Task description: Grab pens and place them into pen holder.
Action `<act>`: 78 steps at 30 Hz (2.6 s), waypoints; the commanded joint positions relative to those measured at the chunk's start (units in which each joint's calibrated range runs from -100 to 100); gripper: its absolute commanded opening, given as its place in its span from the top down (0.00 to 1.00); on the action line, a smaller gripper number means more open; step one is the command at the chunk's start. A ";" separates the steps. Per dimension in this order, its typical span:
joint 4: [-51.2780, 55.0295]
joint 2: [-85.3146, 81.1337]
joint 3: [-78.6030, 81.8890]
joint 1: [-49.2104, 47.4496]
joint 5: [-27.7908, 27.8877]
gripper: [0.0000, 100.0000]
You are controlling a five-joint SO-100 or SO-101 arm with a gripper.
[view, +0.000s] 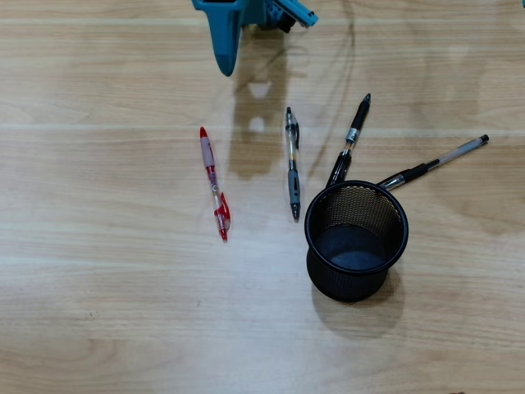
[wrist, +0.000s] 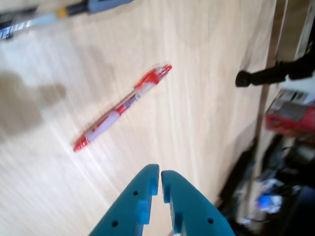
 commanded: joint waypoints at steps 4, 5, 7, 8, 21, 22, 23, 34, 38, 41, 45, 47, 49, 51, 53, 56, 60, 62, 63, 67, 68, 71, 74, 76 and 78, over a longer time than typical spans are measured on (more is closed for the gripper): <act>0.10 13.65 -16.33 0.89 -18.03 0.97; 0.10 15.60 -18.04 0.98 -20.33 0.97; 0.10 19.08 -21.03 1.53 -24.05 0.97; 0.10 20.87 -22.39 1.99 -25.67 0.97; 26.71 37.68 -50.53 5.37 -30.23 0.97; 27.17 39.04 -52.25 5.83 -30.23 0.97; 27.35 40.40 -53.61 6.10 -30.23 0.97; 32.09 49.32 -56.23 6.47 -30.59 0.75; 31.54 52.38 -56.33 6.38 -30.59 0.75; 31.36 55.52 -56.87 6.19 -30.75 0.75; 28.81 62.31 -57.32 5.83 -30.86 0.75; 26.62 64.86 -57.32 5.55 -30.86 0.75; 24.89 67.15 -57.41 5.00 -30.91 0.75; 23.79 69.02 -57.41 4.64 -30.91 0.74; 22.97 70.55 -57.41 4.55 -30.96 0.74; 22.70 72.59 -57.41 4.00 -30.96 0.74; 22.70 75.31 -57.32 3.45 -32.27 0.75; 22.70 76.66 -57.32 3.08 -32.64 0.75; 22.43 77.17 -57.32 2.99 -32.64 0.75; 20.24 78.28 -56.78 2.72 -32.64 0.75; 19.97 78.45 -56.78 2.72 -32.74 0.75; 19.88 78.62 -56.78 2.72 -32.84 0.75; 19.88 78.45 -56.78 3.27 -32.84 0.81; 19.88 78.28 -56.78 3.45 -32.84 0.87; 19.88 78.28 -56.78 3.45 -32.84 0.95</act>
